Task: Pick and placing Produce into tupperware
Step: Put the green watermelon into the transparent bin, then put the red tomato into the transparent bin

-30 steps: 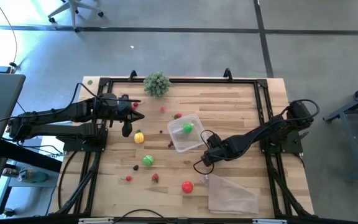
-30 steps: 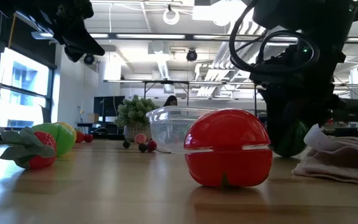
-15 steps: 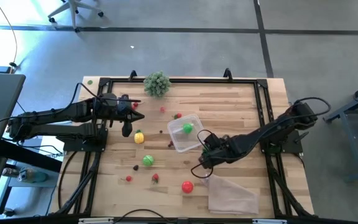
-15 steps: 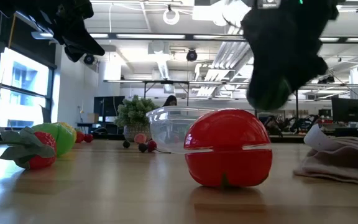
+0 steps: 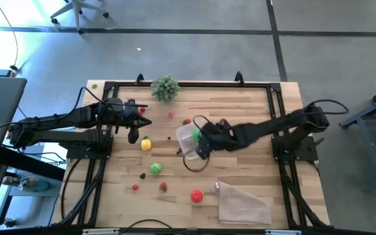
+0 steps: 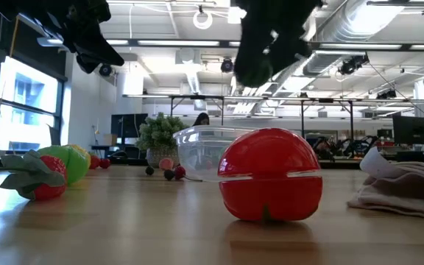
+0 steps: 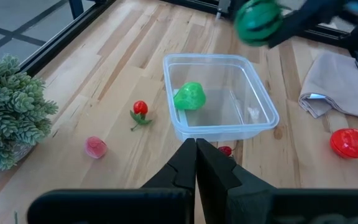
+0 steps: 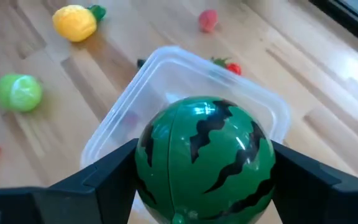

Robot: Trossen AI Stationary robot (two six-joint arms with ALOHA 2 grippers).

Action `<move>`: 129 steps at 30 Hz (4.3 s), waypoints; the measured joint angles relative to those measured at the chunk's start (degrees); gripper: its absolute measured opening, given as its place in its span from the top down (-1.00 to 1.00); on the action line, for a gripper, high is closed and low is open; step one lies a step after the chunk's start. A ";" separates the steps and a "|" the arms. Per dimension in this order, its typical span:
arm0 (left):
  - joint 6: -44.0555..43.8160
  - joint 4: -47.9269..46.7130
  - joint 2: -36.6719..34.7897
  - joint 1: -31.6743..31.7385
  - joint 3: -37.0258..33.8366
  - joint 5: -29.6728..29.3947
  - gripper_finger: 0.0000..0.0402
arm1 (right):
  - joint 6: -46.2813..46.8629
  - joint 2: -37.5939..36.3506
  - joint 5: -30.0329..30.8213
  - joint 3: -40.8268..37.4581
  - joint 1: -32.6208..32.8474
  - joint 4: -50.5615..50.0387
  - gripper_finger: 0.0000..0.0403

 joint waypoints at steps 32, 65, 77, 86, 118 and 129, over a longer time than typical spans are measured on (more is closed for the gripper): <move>0.01 -0.04 0.00 -0.02 0.00 0.00 1.00 | -12.32 14.60 -20.34 -0.08 -8.61 5.89 -0.44; 0.00 0.00 0.00 -0.01 -0.01 -0.01 1.00 | -15.31 10.25 -14.95 9.64 -6.31 -3.27 -0.92; 0.02 -0.01 0.00 -0.02 -0.01 0.01 1.00 | -21.08 6.80 -13.73 9.59 7.31 -1.08 -0.92; 0.00 -0.07 0.00 -0.02 -0.01 0.00 1.00 | -25.08 7.16 -8.17 9.53 19.18 2.64 -0.92; 0.00 -0.15 0.00 -0.02 -0.02 0.01 1.00 | -19.87 20.30 -18.97 9.50 22.25 6.64 -0.92; 0.00 -0.13 0.00 0.00 -0.02 0.01 1.00 | -21.32 22.92 -18.99 9.50 20.71 8.43 -0.92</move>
